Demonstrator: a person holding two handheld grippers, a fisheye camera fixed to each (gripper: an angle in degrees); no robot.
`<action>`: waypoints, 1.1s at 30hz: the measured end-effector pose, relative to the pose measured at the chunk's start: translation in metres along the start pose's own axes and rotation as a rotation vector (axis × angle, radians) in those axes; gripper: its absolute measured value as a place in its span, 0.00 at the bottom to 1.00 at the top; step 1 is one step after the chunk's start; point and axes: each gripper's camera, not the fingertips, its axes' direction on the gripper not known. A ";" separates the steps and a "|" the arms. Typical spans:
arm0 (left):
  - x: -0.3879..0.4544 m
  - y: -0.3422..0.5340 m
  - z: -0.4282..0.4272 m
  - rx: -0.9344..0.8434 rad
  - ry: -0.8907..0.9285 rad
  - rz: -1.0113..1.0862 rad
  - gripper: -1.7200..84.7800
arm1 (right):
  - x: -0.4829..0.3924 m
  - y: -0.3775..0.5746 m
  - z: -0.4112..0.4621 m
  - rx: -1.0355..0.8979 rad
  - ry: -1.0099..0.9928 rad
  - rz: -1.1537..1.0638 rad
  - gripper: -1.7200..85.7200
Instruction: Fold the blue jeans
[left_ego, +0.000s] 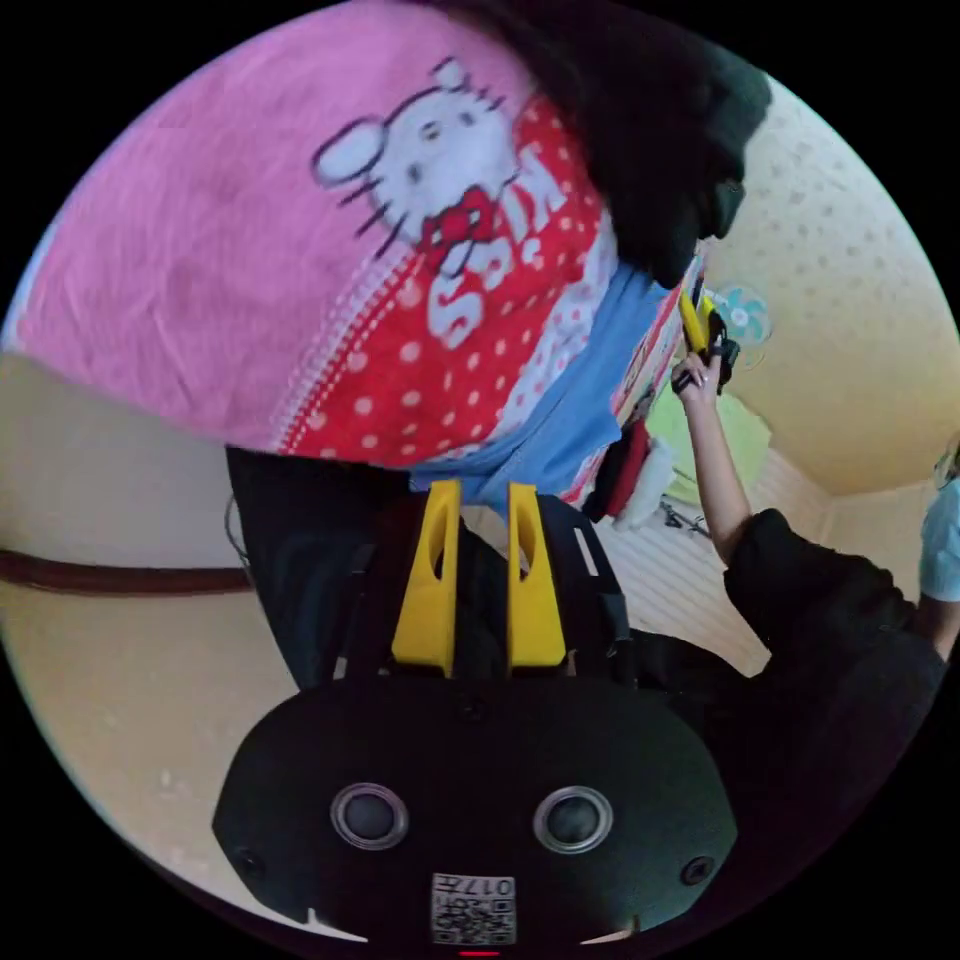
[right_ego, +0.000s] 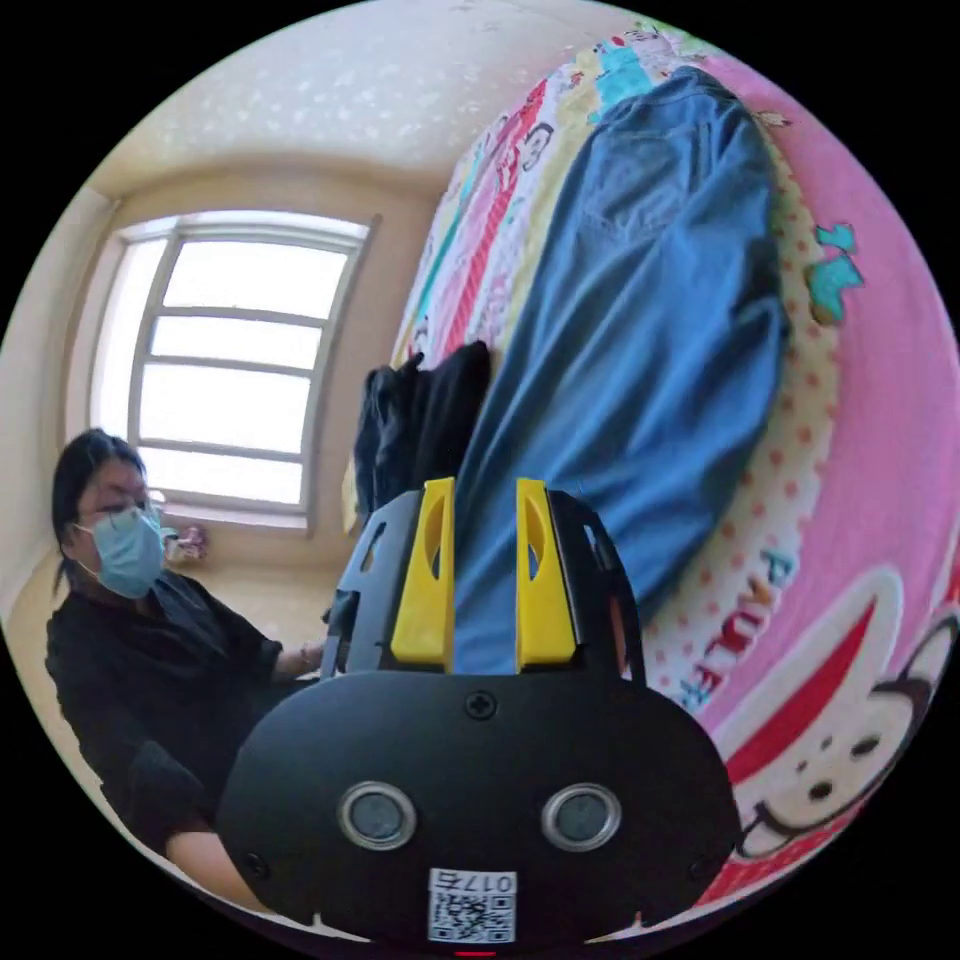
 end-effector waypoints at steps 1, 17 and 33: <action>0.011 -0.004 -0.003 0.013 -0.037 0.042 0.12 | 0.003 0.040 0.009 -0.019 0.055 0.063 0.14; 0.119 0.002 0.126 -0.440 0.029 0.461 0.03 | -0.036 0.227 0.124 -0.306 -0.149 0.052 0.04; 0.168 0.041 0.195 -0.338 -0.202 0.464 0.10 | -0.053 0.249 0.171 -0.235 0.382 0.129 0.11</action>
